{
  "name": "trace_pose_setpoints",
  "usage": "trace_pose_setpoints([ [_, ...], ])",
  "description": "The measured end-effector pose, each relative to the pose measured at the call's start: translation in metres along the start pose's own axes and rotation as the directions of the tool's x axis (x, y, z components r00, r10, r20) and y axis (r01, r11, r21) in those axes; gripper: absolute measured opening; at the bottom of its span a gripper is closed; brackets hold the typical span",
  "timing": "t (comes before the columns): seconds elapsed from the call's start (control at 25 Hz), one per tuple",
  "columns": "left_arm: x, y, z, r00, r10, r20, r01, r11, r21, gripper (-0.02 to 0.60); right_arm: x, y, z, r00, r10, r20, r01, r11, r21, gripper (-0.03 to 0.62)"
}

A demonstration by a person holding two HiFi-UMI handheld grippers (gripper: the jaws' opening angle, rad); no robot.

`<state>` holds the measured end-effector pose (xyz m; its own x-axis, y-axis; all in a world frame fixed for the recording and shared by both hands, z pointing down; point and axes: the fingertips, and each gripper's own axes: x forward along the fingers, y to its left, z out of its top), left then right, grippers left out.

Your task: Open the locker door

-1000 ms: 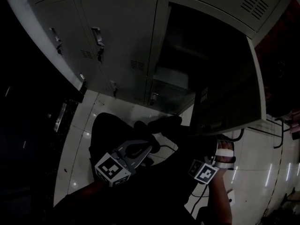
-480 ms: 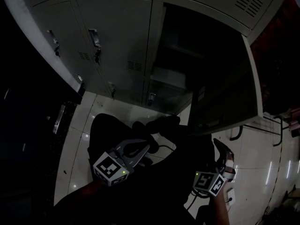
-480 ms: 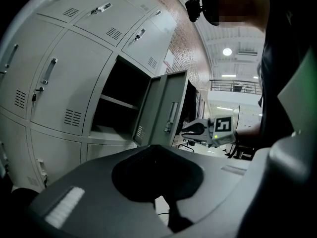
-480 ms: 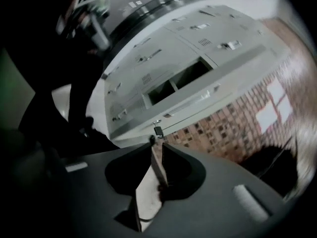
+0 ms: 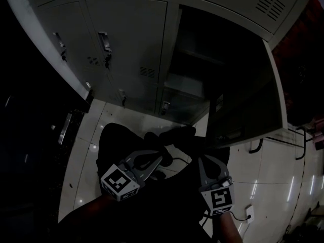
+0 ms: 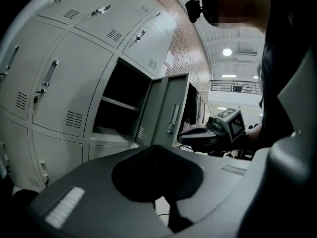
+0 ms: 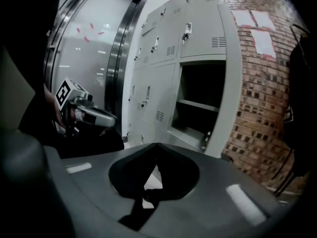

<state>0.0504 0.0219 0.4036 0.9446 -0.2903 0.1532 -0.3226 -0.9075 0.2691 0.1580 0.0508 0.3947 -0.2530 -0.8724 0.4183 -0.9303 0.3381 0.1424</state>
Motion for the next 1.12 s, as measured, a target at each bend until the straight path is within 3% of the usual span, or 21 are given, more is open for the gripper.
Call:
trace_pose_setpoints([
  [0.36,-0.003,0.007,0.002,1.000,0.019,0.012,-0.018,1.000,-0.016,0.012,0.034,0.038,0.014,0.986,0.136,0.095,-0.143,0.988,0.066,0.002],
  [1.12,-0.002,0.006,-0.001,1.000,0.013,-0.001,-0.013,1.000,-0.013,0.012,0.036,0.039,0.013,0.982,0.148,0.119,-0.164,0.977,0.134,0.002],
])
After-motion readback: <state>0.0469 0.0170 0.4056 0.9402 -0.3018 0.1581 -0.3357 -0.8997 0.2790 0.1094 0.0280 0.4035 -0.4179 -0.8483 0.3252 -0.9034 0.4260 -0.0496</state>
